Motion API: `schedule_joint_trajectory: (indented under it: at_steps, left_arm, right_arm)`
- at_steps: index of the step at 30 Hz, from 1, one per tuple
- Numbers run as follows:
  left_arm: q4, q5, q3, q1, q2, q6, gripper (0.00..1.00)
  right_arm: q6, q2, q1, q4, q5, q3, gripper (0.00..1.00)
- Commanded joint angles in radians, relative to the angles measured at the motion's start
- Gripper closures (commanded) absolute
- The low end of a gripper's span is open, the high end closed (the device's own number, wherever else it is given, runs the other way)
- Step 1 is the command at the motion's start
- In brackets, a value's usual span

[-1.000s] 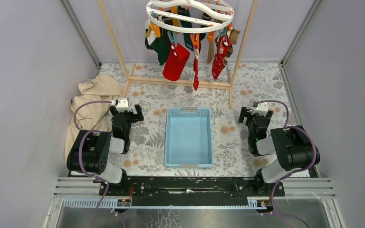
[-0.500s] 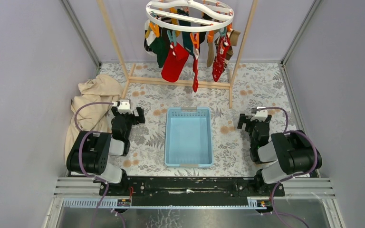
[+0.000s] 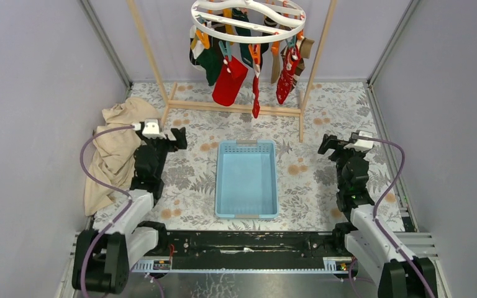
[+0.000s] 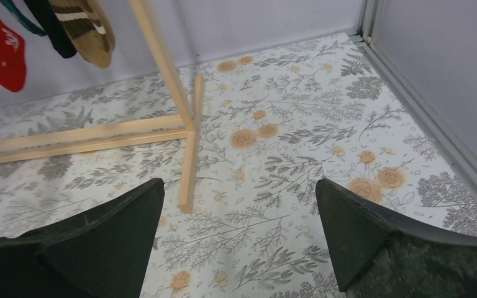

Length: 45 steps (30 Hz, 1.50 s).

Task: Remove the socks clipped to the hanger
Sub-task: Move the clothesline to the center of the board.

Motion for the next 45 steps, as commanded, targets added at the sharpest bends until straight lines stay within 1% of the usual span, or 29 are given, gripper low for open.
schedule_joint_trajectory:
  at_steps: [1, 2, 3, 5, 7, 8, 10, 14, 15, 16, 18, 20, 23, 24, 26, 29, 31, 32, 33, 34, 35, 36, 37, 40, 42, 43, 45]
  left_arm:
    - [-0.379, 0.028, 0.171, -0.026, -0.133, -0.067, 0.01]
    - [-0.436, 0.017, 0.209, -0.038, -0.157, -0.083, 0.01]
    - [-0.479, 0.034, 0.245, -0.046, -0.181, -0.099, 0.01]
    - [-0.524, 0.074, 0.301, -0.051, -0.219, -0.163, 0.01]
    - [-0.546, 0.111, 0.352, -0.052, -0.25, -0.237, 0.01]
    - [-0.566, 0.126, 0.377, -0.052, -0.263, -0.27, 0.01]
    - [-0.632, 0.147, 0.436, -0.053, -0.272, -0.318, 0.01]
    - [-0.861, 0.184, 0.635, -0.055, -0.242, -0.357, 0.01]
    - [-0.921, 0.19, 0.704, -0.055, -0.231, -0.373, 0.01]
    - [-0.98, 0.206, 0.757, -0.054, -0.219, -0.384, 0.01]
    - [-1.095, 0.299, 0.857, -0.054, -0.192, -0.358, 0.01]
    - [-1.147, 0.357, 0.902, -0.054, -0.176, -0.354, 0.01]
    - [-1.125, 0.388, 0.875, -0.054, -0.196, -0.418, 0.01]
    - [-1.102, 0.412, 0.849, -0.054, -0.205, -0.435, 0.01]
    - [-1.067, 0.435, 0.805, -0.054, -0.216, -0.47, 0.01]
    - [-1.114, 0.385, 0.774, -0.054, -0.204, -0.515, 0.01]
    - [-1.126, 0.394, 0.756, -0.052, -0.185, -0.544, 0.01]
    - [-1.096, 0.438, 0.74, -0.052, -0.173, -0.555, 0.01]
    - [-1.027, 0.522, 0.711, -0.052, -0.166, -0.572, 0.01]
    - [-0.937, 0.607, 0.669, -0.053, -0.165, -0.598, 0.01]
    - [-0.846, 0.678, 0.627, -0.052, -0.168, -0.65, 0.01]
    - [-0.761, 0.731, 0.589, -0.052, -0.175, -0.689, 0.01]
    - [-0.706, 0.746, 0.547, -0.052, -0.181, -0.715, 0.01]
    - [-0.606, 0.758, 0.489, -0.052, -0.18, -0.763, 0.01]
    - [-0.651, 0.751, 0.504, -0.052, -0.153, -0.732, 0.01]
    - [-0.658, 0.754, 0.503, -0.052, -0.144, -0.73, 0.01]
    - [-0.639, 0.751, 0.491, -0.052, -0.138, -0.735, 0.01]
  right_arm:
    - [0.135, -0.097, 0.0, -0.237, -0.077, 0.084, 0.0]
    - [0.199, -0.116, 0.001, -0.277, -0.105, 0.106, 0.0]
    - [0.245, -0.136, 0.001, -0.325, -0.125, 0.138, 0.0]
    - [0.326, -0.163, 0.0, -0.436, -0.204, 0.215, 0.0]
    - [0.321, -0.17, 0.001, -0.557, -0.338, 0.315, 0.0]
    - [0.314, -0.165, 0.0, -0.61, -0.379, 0.378, 0.01]
    - [0.321, -0.143, 0.0, -0.68, -0.41, 0.445, 0.0]
    - [0.424, -0.069, 0.0, -0.857, -0.347, 0.526, 0.0]
    - [0.457, -0.062, 0.0, -0.874, -0.33, 0.529, 0.0]
    - [0.465, -0.055, 0.0, -0.884, -0.339, 0.533, 0.0]
    - [0.456, -0.044, 0.0, -0.896, -0.401, 0.553, 0.0]
    - [0.456, -0.033, 0.0, -0.899, -0.459, 0.575, 0.0]
    - [0.466, -0.017, 0.0, -0.893, -0.519, 0.604, 0.0]
    - [0.469, -0.004, 0.0, -0.883, -0.563, 0.613, 0.0]
    - [0.448, 0.029, 0.001, -0.921, -0.634, 0.656, 0.0]
    - [0.482, 0.039, 0.0, -0.943, -0.63, 0.672, 0.0]
    - [0.541, 0.019, 0.001, -0.83, -0.682, 0.61, 0.0]
    - [0.572, 0.01, 0.0, -0.768, -0.696, 0.576, 0.01]
    - [0.596, 0.007, 0.001, -0.68, -0.724, 0.544, 0.0]
    - [0.608, 0.014, 0.001, -0.631, -0.749, 0.53, 0.0]
    - [0.603, 0.027, 0.001, -0.623, -0.759, 0.532, 0.0]
    - [0.59, 0.045, 0.004, -0.627, -0.767, 0.538, 0.01]
    - [0.58, 0.062, 0.005, -0.63, -0.778, 0.544, 0.0]
    - [0.55, 0.108, 0.007, -0.655, -0.779, 0.561, 0.0]
    - [0.535, 0.133, 0.008, -0.686, -0.761, 0.573, 0.0]
    - [0.525, 0.146, 0.008, -0.738, -0.749, 0.586, 0.0]
    - [0.491, 0.185, 0.011, -0.8, -0.753, 0.612, 0.0]
